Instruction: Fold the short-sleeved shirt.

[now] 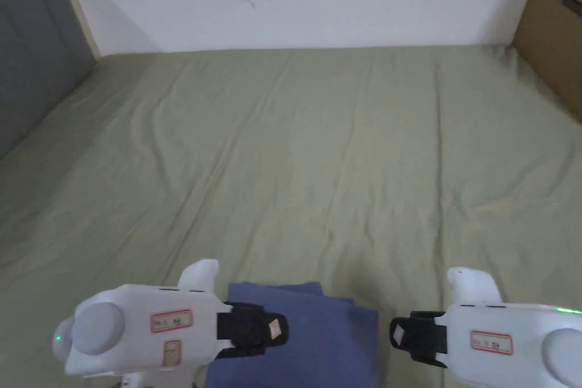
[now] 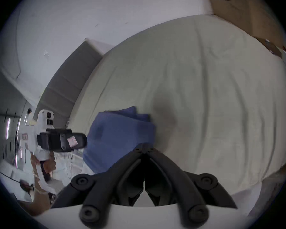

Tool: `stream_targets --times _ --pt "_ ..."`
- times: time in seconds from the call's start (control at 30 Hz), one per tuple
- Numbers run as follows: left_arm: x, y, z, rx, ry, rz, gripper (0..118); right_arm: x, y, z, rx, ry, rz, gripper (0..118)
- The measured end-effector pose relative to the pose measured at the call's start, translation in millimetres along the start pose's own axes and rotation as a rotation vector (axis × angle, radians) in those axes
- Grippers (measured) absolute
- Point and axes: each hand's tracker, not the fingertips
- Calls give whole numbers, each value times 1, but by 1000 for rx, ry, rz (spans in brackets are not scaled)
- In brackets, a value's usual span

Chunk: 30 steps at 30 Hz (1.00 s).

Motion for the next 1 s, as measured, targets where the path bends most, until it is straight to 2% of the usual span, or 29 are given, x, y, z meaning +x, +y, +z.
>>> stream_targets --times 0.07,0.13,0.2,0.23,0.27,0.3,0.33,0.37,0.4,0.43,0.47,0.53,0.73,0.83,0.87,0.9,0.93,1.0 --pt "-30 -4 25 50 16 79 2 -17 2 -25 -55 44 49 0" --pt "-49 -13 45 91 18 168 2 -32 1 -52 -124 38 81 0" --pt "-68 -23 60 156 8 247 2 -38 -4 -73 -146 -28 132 0" --pt "-78 -26 64 176 9 282 2 -39 -6 -83 -167 -93 144 0" --pt "-91 -25 63 173 30 312 4 -38 -6 -88 -189 -118 147 0" --pt "-99 -24 62 159 51 310 15 -36 -4 -90 -187 -94 136 0" --pt "-103 -25 62 149 66 315 33 -33 -3 -90 -185 -85 126 0" --pt "-108 -25 58 134 49 318 58 -31 -1 -88 -189 -77 114 0" --pt "-107 -23 50 109 28 326 96 -30 2 -88 -191 -73 114 0" --pt "-107 -22 42 80 -7 326 116 -29 3 -88 -191 -72 113 0" --pt "-107 -19 34 59 -38 317 118 -30 3 -87 -193 -75 111 0" --pt "-106 -14 20 54 -123 315 117 -30 3 -88 -197 -78 102 0" --pt "-114 6 -48 -82 -208 332 118 -32 3 -88 -201 -92 100 0" --pt "-129 10 -74 -141 -382 341 113 -32 5 -88 -199 -92 92 0" --pt "-133 8 -79 -128 -435 355 101 -32 5 -87 -199 -90 87 0" --pt "-137 7 -82 -140 -412 353 49 -32 5 -87 -198 -93 81 0" --pt "-131 2 -75 -147 -376 328 28 -32 6 -87 -198 -94 77 0" --pt "-134 -4 -74 -187 -252 314 29 -31 7 -83 -190 -101 69 0"
